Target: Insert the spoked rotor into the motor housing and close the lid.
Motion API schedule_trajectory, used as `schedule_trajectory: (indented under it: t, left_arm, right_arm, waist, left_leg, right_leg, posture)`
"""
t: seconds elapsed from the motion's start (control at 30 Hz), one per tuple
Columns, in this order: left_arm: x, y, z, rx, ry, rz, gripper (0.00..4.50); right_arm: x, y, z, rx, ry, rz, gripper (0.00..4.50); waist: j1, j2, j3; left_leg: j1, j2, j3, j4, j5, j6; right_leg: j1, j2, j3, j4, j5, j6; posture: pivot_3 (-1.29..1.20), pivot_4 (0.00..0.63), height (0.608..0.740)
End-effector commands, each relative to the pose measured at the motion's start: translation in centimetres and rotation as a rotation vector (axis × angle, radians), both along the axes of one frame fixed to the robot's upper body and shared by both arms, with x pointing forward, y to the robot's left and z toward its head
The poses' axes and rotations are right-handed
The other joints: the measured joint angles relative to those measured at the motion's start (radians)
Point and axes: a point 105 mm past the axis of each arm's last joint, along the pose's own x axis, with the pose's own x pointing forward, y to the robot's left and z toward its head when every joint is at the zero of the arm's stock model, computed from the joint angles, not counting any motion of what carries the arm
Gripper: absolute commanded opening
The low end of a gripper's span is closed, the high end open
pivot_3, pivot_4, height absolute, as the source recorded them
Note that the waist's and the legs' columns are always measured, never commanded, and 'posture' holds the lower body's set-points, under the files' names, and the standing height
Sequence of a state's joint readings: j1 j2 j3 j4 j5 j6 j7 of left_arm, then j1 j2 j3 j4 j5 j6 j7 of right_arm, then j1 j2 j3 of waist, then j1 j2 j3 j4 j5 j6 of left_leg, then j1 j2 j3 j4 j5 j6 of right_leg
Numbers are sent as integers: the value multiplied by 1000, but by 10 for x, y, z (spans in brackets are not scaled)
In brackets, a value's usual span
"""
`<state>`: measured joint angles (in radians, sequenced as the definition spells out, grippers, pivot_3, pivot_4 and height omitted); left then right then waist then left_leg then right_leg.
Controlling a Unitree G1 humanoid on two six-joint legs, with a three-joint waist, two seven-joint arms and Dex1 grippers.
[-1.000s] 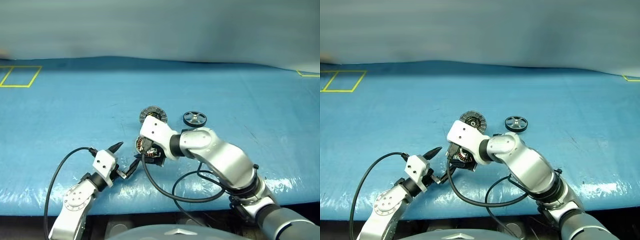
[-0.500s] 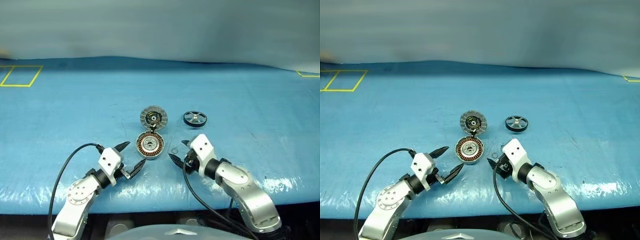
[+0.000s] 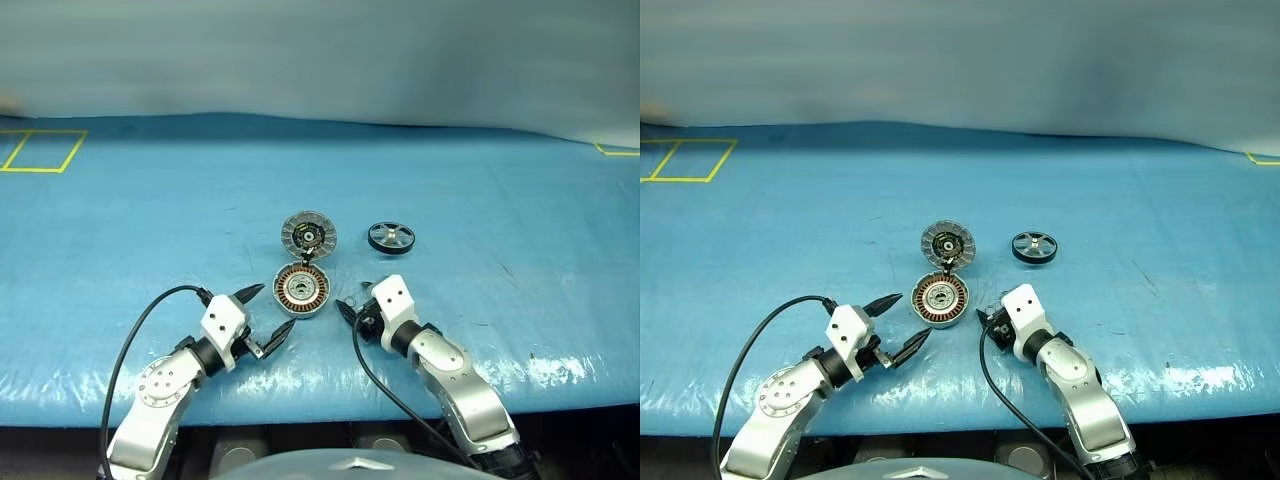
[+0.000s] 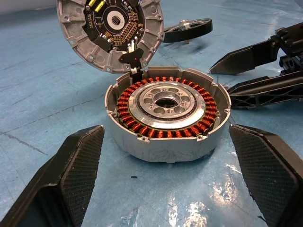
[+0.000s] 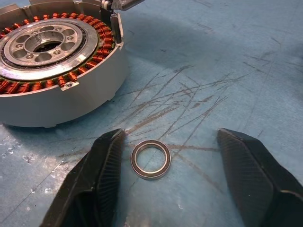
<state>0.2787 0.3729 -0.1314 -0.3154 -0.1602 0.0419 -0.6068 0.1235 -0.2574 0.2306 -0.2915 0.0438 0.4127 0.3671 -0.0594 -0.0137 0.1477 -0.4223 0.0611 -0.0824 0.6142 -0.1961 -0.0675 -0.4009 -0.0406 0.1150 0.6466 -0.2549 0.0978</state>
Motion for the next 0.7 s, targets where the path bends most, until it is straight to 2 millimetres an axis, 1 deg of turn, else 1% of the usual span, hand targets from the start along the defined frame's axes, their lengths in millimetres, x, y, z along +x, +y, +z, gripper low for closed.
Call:
schedule_trajectory:
  t: [0.03, 0.1, 0.2, 0.27, 0.33, 0.37, 0.47, 0.53, 0.6, 0.7]
  left_arm:
    - [-2, -6, 5, -25, -15, -4, 4500]
    - [-3, -6, 5, -26, -15, 3, 4500]
    - [-4, -6, 4, -26, -13, 11, 4500]
    - [-4, -6, 3, -27, -11, 16, 4500]
    - [-4, -6, 3, -28, -9, 20, 4500]
    - [-5, -6, 3, -28, -8, 21, 4500]
    - [-5, -6, 2, -34, -3, 21, 4500]
    - [-6, -6, 2, -34, -4, 22, 4500]
    - [-5, -6, 2, -29, -10, 28, 4500]
    - [-5, -5, 2, -22, -21, 42, 4500]
  right_arm:
    - [-14, -9, -24, -58, 90, -22, 2228]
    - [-21, -13, -25, -67, 107, -22, 1475]
    - [-31, -17, -23, -76, 121, -8, 662]
    - [-38, -17, -15, -88, 116, 39, 658]
    - [-45, -14, -2, -92, 110, 107, 658]
    - [-45, -12, 8, -89, 92, 142, 658]
    - [-38, -1, 43, -54, 4, 205, 658]
    - [-31, 8, 60, -51, -65, 228, 658]
    - [-24, 16, 69, -62, -111, 236, 658]
    - [-17, 28, 74, -47, -132, 237, 658]
  waist:
    - [1, -1, 0]
    - [4, -2, -1]
    - [9, -2, -1]
    - [13, -2, -1]
    - [17, -2, -1]
    - [18, -3, -1]
    - [17, -4, 2]
    - [14, -4, 3]
    - [16, -5, 3]
    - [21, -7, 4]
  left_leg:
    - [4, 0, 0, -1, 0, 0]
    - [9, 0, 0, -1, -1, -1]
    - [9, 0, 1, -1, -1, -1]
    - [8, 0, 2, -1, -1, -1]
    - [8, 0, 2, -1, -2, -1]
    - [8, 0, 2, -1, -2, -1]
    - [8, 0, 3, -1, -2, -1]
    - [8, 0, 3, -1, -2, -1]
    - [7, 0, 4, 0, -2, -1]
    - [7, 0, 4, -1, -2, -1]
  right_leg:
    - [0, 0, 0, -1, 0, 0]
    - [4, -1, 0, -3, -1, 0]
    - [4, -1, 1, -3, -1, 0]
    - [3, -2, 1, -3, -1, 0]
    - [3, -2, 1, -3, -1, 0]
    - [2, -2, 1, -3, -1, 0]
    - [1, -1, 2, -3, -1, 0]
    - [1, -1, 2, -2, 0, 0]
    - [1, -1, 3, -2, 0, 0]
    - [0, -1, 2, -3, 0, 0]
  posture:
    - [0, 150, 740]
    - [0, 150, 740]
    - [0, 150, 740]
    - [0, 150, 740]
    - [0, 150, 740]
    - [0, 150, 740]
    - [0, 150, 740]
    - [0, 150, 740]
    - [0, 150, 740]
    - [0, 150, 740]
